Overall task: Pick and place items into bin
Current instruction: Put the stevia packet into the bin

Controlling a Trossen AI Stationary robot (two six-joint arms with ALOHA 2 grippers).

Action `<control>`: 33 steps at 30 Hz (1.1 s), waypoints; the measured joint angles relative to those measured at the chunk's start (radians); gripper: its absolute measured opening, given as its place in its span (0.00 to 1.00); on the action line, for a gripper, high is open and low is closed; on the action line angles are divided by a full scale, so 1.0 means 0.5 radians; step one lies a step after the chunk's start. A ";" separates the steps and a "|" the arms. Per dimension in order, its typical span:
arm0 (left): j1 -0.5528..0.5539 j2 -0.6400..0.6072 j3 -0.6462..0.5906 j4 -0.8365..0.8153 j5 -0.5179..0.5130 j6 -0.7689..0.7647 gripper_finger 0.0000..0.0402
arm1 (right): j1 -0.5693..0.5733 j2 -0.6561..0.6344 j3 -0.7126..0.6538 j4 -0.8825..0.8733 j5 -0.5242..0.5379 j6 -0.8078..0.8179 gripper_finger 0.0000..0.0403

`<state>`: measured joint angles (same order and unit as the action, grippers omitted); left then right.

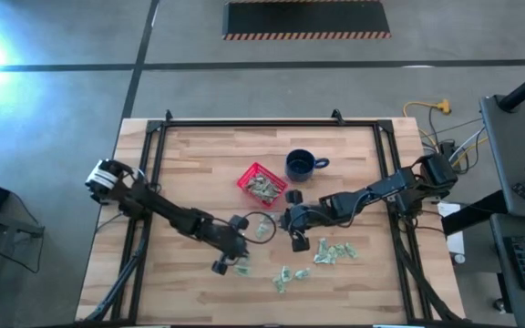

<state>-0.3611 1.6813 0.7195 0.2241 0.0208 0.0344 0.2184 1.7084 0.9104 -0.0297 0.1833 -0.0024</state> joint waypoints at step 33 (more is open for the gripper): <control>0.866 -0.317 0.070 0.015 -0.922 0.784 0.05 | 0.277 0.000 0.001 -0.379 -0.021 0.514 0.17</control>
<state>0.0719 1.5228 0.7545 0.2315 -0.4402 0.4262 0.3569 1.7084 0.9110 -0.2192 0.1728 0.2547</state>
